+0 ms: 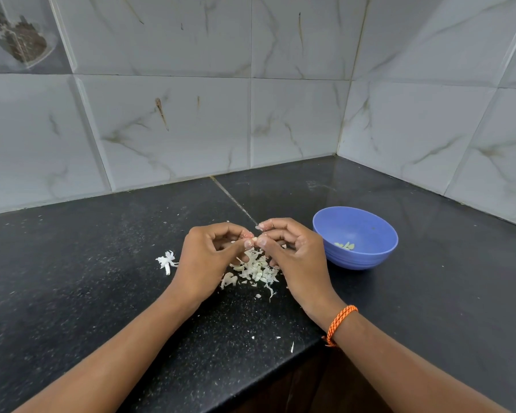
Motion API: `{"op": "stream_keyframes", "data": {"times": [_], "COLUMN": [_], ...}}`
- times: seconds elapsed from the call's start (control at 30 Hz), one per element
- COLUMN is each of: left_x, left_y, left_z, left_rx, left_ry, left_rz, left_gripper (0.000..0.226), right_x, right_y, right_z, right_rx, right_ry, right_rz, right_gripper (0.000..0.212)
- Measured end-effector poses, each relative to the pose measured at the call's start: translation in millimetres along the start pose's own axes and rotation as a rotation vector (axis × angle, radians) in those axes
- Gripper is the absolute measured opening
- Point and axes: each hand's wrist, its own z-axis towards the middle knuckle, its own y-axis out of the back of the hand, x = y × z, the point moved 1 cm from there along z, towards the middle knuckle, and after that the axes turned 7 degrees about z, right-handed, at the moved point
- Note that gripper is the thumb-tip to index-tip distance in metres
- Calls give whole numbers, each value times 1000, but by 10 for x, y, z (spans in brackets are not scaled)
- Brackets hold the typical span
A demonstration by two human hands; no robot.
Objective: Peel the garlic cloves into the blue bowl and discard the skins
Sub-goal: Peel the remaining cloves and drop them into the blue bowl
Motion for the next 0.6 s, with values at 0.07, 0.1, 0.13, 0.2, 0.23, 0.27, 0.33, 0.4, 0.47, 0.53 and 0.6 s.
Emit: {"op": "stream_keyframes", "data": {"times": [0.07, 0.1, 0.13, 0.2, 0.23, 0.27, 0.33, 0.4, 0.47, 0.53, 0.6], "left_x": [0, 4, 4, 0, -4, -6, 1, 23, 39, 42, 43], "left_y": [-3, -2, 0, 11, 14, 15, 9, 1, -3, -4, -5], "left_z": [-3, -3, -3, -5, -4, -4, -5, -8, -10, -12, -14], "left_rx": [-5, -13, -22, -41, -48, -51, -45, -39, -37, -33, -29], "left_ry": [-3, -6, -11, -26, -34, -38, -38, -36, -38, -48, -54], "left_rz": [-2, 5, 17, 57, 75, 86, 100, 128, 155, 168, 177], "left_gripper": [2, 2, 3, 6, 7, 8, 9, 10, 10, 11, 11], "right_x": [2, 3, -1, -25, -38, -54, -63, -43, -31, -34, -39], "right_y": [7, 13, 21, 37, 46, 51, 42, 20, 0, -5, -12], "right_z": [4, 5, 5, 8, 12, 21, 36, 37, 23, 18, 31], "right_rx": [12, 4, -8, -30, -36, -37, -51, -88, -104, -100, -56], "right_ry": [-17, -20, -16, 23, 52, 82, 136, 148, 103, 83, 117], "right_rz": [49, 54, 34, -70, -131, -187, -283, -328, -305, -306, -312], "right_gripper": [18, 18, 20, 19, 16, 12, 9, 11, 18, 23, 17]}}
